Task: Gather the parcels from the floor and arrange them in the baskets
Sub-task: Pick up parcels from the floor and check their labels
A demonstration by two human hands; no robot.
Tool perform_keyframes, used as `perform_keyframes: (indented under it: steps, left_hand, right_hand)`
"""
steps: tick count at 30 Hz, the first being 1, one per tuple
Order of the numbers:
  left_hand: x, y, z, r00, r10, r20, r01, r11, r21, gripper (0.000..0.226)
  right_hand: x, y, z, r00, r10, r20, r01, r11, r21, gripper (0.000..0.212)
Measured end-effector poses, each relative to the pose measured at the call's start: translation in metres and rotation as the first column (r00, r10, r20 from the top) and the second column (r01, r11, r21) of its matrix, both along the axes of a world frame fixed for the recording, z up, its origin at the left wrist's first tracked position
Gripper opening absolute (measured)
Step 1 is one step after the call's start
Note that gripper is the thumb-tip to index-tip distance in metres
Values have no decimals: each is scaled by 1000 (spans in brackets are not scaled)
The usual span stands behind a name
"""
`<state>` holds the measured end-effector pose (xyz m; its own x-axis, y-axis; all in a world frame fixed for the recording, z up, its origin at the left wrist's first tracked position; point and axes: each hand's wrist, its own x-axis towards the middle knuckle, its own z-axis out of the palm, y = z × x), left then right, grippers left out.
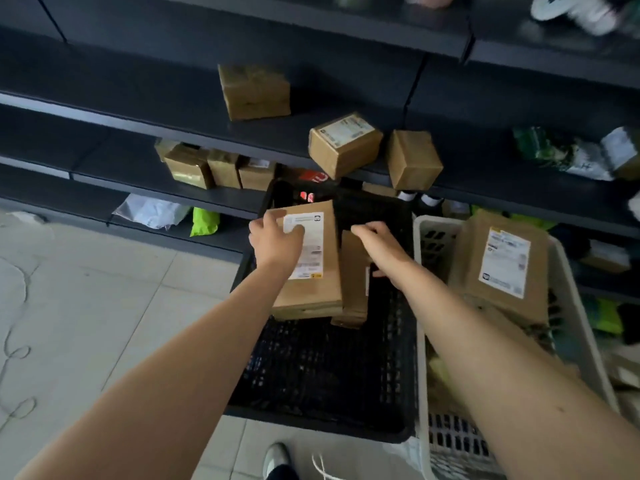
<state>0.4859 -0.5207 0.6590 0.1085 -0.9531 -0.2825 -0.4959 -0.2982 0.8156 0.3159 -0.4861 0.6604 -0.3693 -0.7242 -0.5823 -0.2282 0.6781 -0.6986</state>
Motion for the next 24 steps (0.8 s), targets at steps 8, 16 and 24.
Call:
perform_keyframes:
  steps: [8,16,24]
  left_hand:
    - [-194,70,86,878,-473,-71,460,875,-151,23]
    - [-422,255,110,573,-816,75,820,568,-78,25]
    - [-620,412,91,256,-959,118,963,263,53,37]
  right_hand:
    - [-165,113,94,976,-125,-177,93,980,-178,46]
    - [-393,372,127,897,-305,-320,255,948,-189,22]
    - [-549,573,103,796,-436,-419,454,889,-63,27]
